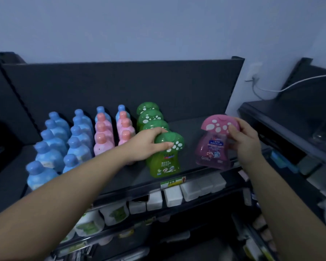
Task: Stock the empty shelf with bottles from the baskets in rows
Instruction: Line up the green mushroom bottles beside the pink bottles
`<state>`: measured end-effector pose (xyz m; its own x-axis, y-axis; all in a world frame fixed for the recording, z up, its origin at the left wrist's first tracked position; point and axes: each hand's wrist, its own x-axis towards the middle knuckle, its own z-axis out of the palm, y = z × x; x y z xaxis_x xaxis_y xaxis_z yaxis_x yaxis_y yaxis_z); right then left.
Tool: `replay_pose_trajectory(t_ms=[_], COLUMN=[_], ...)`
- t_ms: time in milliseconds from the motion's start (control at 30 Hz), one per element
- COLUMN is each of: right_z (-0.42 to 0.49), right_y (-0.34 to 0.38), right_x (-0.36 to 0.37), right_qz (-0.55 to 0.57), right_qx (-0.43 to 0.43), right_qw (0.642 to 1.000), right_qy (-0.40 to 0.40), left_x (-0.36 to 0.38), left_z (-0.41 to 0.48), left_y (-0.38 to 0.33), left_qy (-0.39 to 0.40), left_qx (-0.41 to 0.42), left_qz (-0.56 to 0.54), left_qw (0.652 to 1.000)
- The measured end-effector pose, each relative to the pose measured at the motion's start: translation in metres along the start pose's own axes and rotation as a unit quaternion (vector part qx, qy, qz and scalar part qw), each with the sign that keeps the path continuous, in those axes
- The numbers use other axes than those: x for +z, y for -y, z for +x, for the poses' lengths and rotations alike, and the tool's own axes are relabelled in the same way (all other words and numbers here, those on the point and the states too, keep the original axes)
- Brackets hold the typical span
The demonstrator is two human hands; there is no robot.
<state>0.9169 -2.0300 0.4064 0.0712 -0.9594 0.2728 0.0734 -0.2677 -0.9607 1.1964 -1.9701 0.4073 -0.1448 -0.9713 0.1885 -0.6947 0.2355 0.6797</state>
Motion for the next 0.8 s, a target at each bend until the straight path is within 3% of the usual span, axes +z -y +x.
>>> replay_pose_trajectory(t_ms=[233, 400, 633, 800], right_z=[0.023, 0.042, 0.059, 0.063], right_y=[-0.006, -0.015, -0.027, -0.032], right_x=[-0.017, -0.014, -0.012, -0.009], right_qz=[-0.017, -0.015, -0.004, 0.003], right_qx=[0.013, 0.019, 0.027, 0.034], right_qw=[1.000, 0.998, 0.995, 0.994], right_qy=[0.019, 0.065, 0.093, 0.107], left_x=[0.024, 0.030, 0.035, 0.038], left_z=[0.003, -0.003, -0.005, -0.006], left_y=[0.013, 0.019, 0.016, 0.016], left_qy=[0.021, 0.022, -0.001, -0.050], left_qx=[0.034, 0.008, -0.014, 0.019], left_qz=[0.059, 0.063, 0.061, 0.095], left_qw=[0.997, 0.998, 0.998, 0.994])
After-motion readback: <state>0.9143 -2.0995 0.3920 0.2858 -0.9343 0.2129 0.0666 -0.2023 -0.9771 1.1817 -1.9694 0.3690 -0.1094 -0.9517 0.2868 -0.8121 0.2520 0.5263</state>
